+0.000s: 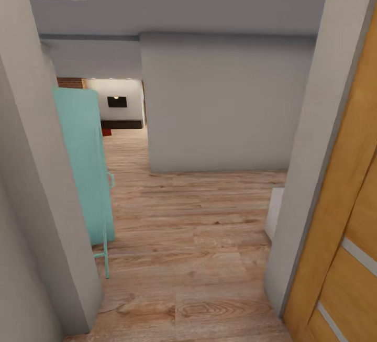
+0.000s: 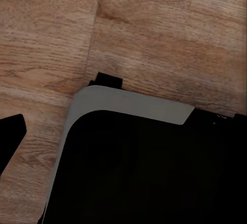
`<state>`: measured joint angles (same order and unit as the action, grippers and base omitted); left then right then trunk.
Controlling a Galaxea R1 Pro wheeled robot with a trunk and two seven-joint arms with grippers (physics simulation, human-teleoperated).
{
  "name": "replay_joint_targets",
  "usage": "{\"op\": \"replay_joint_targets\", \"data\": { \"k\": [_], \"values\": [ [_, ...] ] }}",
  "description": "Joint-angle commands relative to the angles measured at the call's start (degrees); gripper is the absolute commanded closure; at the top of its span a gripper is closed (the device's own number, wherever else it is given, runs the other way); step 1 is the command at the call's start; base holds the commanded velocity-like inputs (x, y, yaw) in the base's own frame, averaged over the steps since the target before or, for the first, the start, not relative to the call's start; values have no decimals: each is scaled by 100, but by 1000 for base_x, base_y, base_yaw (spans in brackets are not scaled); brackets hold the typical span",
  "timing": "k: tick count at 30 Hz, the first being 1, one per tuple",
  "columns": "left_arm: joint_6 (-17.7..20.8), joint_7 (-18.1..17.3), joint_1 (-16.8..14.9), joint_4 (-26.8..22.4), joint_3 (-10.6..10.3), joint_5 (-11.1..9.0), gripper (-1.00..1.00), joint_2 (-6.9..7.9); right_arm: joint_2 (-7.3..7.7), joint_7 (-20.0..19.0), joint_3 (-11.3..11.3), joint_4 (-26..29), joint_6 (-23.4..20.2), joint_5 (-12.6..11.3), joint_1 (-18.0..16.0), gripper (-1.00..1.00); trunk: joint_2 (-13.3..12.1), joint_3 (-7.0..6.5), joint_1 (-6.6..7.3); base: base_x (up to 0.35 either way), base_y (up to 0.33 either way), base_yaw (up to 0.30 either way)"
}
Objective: Move the two storage containers from the living room to the garage. In the garage, place one container on the floor and stack the other container on top of it (either order is fine).
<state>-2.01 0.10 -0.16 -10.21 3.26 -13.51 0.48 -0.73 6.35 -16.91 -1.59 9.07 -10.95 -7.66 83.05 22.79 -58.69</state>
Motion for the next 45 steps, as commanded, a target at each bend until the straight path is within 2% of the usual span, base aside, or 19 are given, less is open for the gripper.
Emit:
{"op": "replay_joint_targets", "data": {
  "k": [1, 45],
  "values": [
    [-10, -1, -2, 27, 32, -2, -100, -3, -3, 14, -49, -17, 33, -56, -6, -100, 3, 6, -3, 323, 0, 0],
    [-10, -1, -2, 81, 52, -11, -100, 22, -6, 24, -49, -17, 33, -56, -5, -100, 3, 6, -3, 323, 0, 0]
  ]
}}
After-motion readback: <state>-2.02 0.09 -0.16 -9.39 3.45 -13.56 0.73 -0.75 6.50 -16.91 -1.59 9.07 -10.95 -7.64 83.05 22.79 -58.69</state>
